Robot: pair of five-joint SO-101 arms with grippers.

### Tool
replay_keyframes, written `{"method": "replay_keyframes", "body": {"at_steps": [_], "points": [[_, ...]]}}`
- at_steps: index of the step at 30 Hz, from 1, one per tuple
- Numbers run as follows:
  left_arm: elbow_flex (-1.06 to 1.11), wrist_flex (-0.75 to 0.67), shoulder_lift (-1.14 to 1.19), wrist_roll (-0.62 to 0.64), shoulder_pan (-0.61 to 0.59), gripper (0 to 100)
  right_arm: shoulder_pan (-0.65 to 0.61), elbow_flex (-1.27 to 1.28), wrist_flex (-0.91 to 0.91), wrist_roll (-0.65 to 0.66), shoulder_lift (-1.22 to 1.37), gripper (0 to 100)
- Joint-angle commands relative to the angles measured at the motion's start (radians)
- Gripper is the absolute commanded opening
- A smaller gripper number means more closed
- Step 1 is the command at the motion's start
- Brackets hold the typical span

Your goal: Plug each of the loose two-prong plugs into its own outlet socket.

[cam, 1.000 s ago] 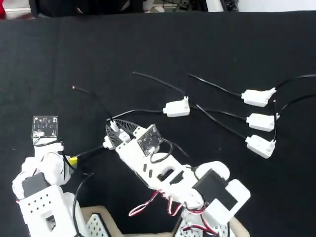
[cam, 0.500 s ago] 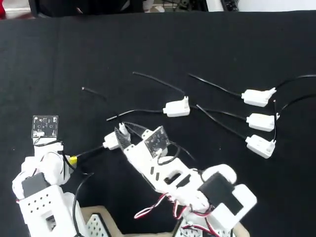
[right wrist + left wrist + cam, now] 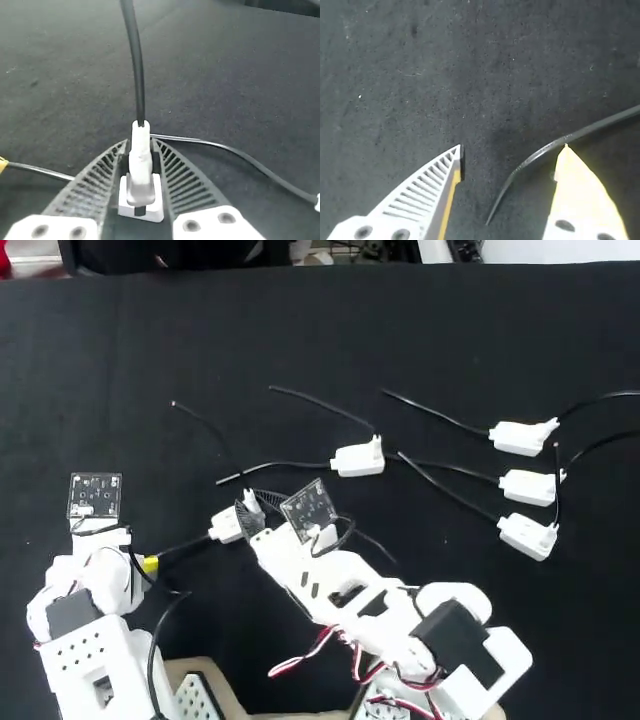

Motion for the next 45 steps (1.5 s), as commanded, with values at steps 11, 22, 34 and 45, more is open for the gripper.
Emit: {"method": "replay_keyframes", "body": {"at_steps": [11, 22, 34, 45], "points": [[-0.004, -0.009, -0.009, -0.009, 0.015, 30, -0.009, -0.142, 0.002, -0.006, 0.088, 1.2], [0.004, -0.012, -0.009, -0.011, 0.015, 30, 0.002, -0.104, 0.011, 0.012, 0.062, 1.2], [0.005, -0.011, -0.009, -0.054, 0.015, 30, 0.034, -0.177, 0.124, 0.014, 0.088, 1.2], [0.005, -0.009, -0.009, -0.054, 0.015, 30, 0.040, -0.206, 0.124, 0.014, 0.097, 1.2]]}}
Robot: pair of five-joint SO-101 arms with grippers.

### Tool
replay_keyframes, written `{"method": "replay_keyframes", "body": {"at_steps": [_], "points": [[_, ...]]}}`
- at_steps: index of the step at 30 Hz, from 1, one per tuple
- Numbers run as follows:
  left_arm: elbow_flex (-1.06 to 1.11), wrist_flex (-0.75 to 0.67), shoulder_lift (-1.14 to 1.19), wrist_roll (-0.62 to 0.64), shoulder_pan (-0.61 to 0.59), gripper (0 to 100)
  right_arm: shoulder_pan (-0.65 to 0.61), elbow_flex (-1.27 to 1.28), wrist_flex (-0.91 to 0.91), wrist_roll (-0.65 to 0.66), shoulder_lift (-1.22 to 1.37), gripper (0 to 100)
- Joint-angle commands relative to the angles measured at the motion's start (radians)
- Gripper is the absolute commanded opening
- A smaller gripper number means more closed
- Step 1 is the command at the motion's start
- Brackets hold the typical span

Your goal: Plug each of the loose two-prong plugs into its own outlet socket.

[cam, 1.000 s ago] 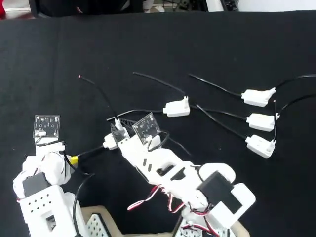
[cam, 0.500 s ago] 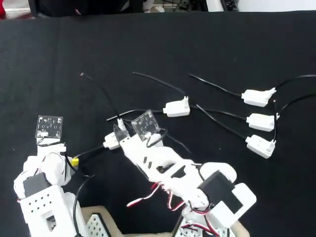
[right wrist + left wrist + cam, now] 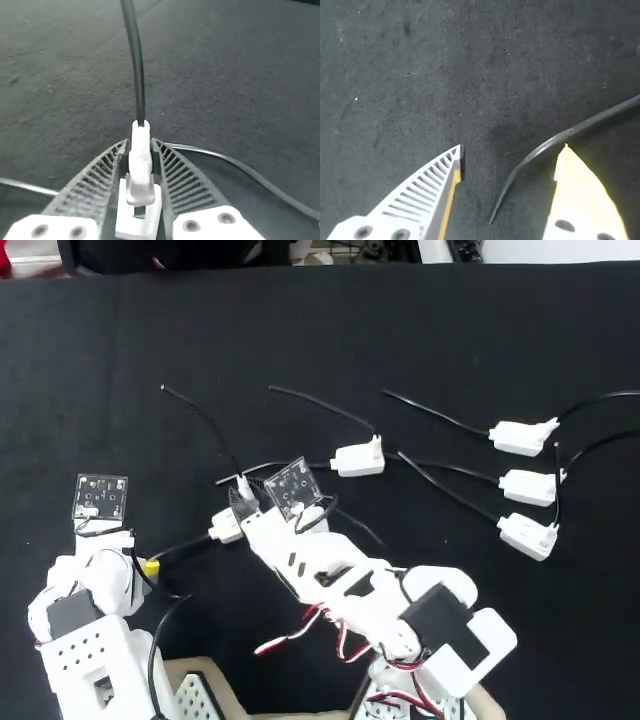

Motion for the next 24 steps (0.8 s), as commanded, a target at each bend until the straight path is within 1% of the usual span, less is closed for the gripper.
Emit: {"method": "replay_keyframes", "body": {"at_steps": [1, 7, 12, 24], "points": [[-0.005, -0.008, -0.009, -0.009, 0.015, 30, 0.026, -0.041, 0.002, 0.005, -0.002, 1.2], [-0.005, -0.008, -0.009, -0.009, 0.015, 30, 0.037, -0.035, 0.005, 0.005, -0.002, 1.2], [-0.005, -0.008, -0.009, -0.009, 0.015, 30, 0.003, -0.019, 0.003, 0.008, -0.004, 1.2], [-0.005, -0.008, -0.009, -0.011, 0.015, 30, 0.002, 0.002, 0.006, 0.008, -0.012, 1.2]]}}
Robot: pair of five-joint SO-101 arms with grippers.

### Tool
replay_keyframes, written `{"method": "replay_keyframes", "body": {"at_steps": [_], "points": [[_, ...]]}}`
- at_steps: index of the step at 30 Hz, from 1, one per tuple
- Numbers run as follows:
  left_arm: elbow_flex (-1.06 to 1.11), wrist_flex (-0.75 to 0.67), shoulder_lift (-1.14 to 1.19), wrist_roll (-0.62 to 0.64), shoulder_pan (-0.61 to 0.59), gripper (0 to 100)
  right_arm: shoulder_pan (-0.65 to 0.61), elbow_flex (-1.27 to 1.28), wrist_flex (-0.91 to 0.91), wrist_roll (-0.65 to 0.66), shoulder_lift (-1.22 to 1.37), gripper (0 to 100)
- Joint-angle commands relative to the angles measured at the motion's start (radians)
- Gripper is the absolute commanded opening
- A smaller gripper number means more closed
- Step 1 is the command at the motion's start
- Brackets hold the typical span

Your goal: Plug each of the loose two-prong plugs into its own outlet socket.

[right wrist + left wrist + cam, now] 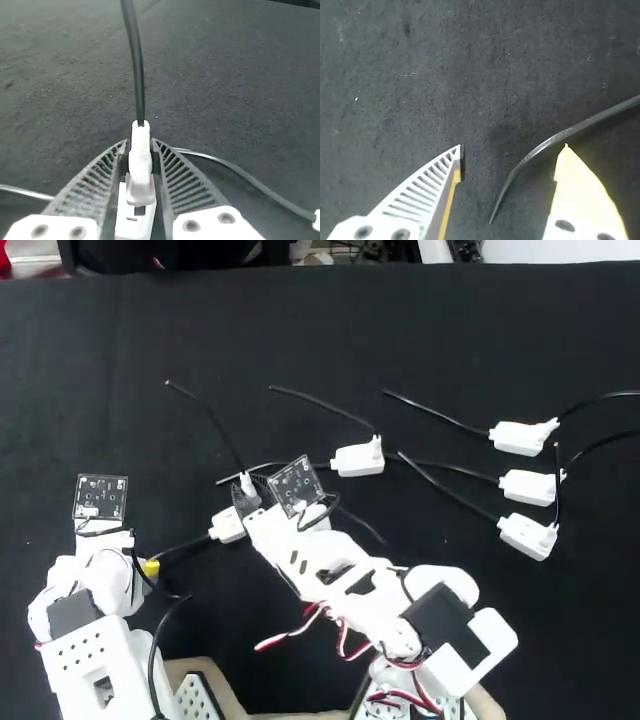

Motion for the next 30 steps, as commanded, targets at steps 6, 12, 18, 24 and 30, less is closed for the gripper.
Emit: {"method": "replay_keyframes", "body": {"at_steps": [6, 12, 18, 24, 30], "points": [[-0.005, -0.008, -0.009, -0.012, 0.015, 30, -0.014, 0.001, 0.006, 0.006, -0.012, 1.2], [-0.005, -0.008, -0.009, -0.012, 0.015, 30, -0.014, 0.001, 0.008, 0.002, -0.012, 1.2], [-0.005, -0.008, -0.009, -0.012, 0.015, 30, -0.021, 0.005, 0.029, 0.002, -0.030, 1.2], [-0.005, -0.008, -0.009, -0.012, 0.013, 30, -0.025, -0.016, 0.269, -0.063, -0.137, 1.2], [-0.005, -0.008, -0.009, -0.012, 0.013, 30, -0.026, 0.061, 0.264, -0.058, -0.211, 1.2]]}}
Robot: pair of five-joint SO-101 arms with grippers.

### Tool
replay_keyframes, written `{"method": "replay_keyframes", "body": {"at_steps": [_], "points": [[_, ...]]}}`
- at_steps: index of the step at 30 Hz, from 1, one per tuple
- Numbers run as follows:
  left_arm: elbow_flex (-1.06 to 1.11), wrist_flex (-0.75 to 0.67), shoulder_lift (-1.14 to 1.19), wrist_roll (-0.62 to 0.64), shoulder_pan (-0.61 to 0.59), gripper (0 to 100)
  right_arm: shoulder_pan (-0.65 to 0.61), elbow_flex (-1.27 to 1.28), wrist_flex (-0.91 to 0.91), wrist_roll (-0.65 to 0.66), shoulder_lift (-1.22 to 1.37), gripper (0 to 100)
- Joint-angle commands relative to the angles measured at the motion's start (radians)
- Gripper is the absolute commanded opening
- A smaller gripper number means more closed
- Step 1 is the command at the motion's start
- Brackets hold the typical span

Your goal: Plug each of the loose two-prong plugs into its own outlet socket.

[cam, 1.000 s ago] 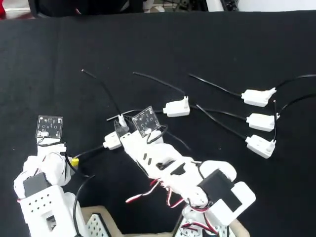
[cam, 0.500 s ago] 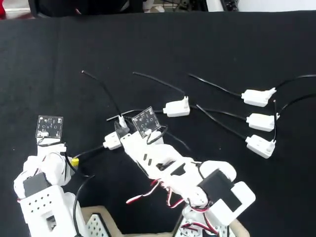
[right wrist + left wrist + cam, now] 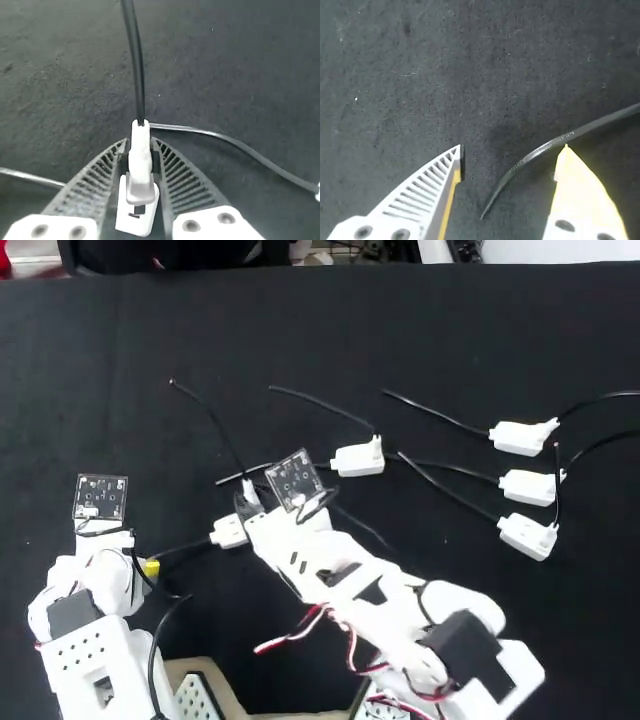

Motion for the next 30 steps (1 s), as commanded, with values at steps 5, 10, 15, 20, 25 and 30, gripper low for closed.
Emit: {"method": "replay_keyframes", "body": {"at_steps": [5, 10, 15, 20, 25, 30], "points": [[-0.005, -0.008, -0.009, -0.012, 0.013, 30, -0.046, 0.070, -0.054, 0.037, -0.050, 1.2], [-0.005, -0.008, -0.009, -0.012, 0.013, 30, -0.046, 0.067, -0.051, 0.037, -0.050, 1.2], [-0.005, -0.006, -0.009, -0.012, 0.013, 30, -0.023, 0.068, -0.051, 0.117, -0.051, 1.2], [-0.005, -0.006, -0.009, -0.012, 0.013, 30, 0.051, 0.058, -0.049, 0.140, -0.048, 1.2], [-0.005, -0.006, -0.009, -0.012, 0.013, 30, 0.077, 0.045, -0.052, 0.216, -0.048, 1.2], [-0.005, -0.006, -0.009, -0.012, 0.013, 30, 0.077, 0.045, -0.058, 0.216, -0.058, 1.2]]}}
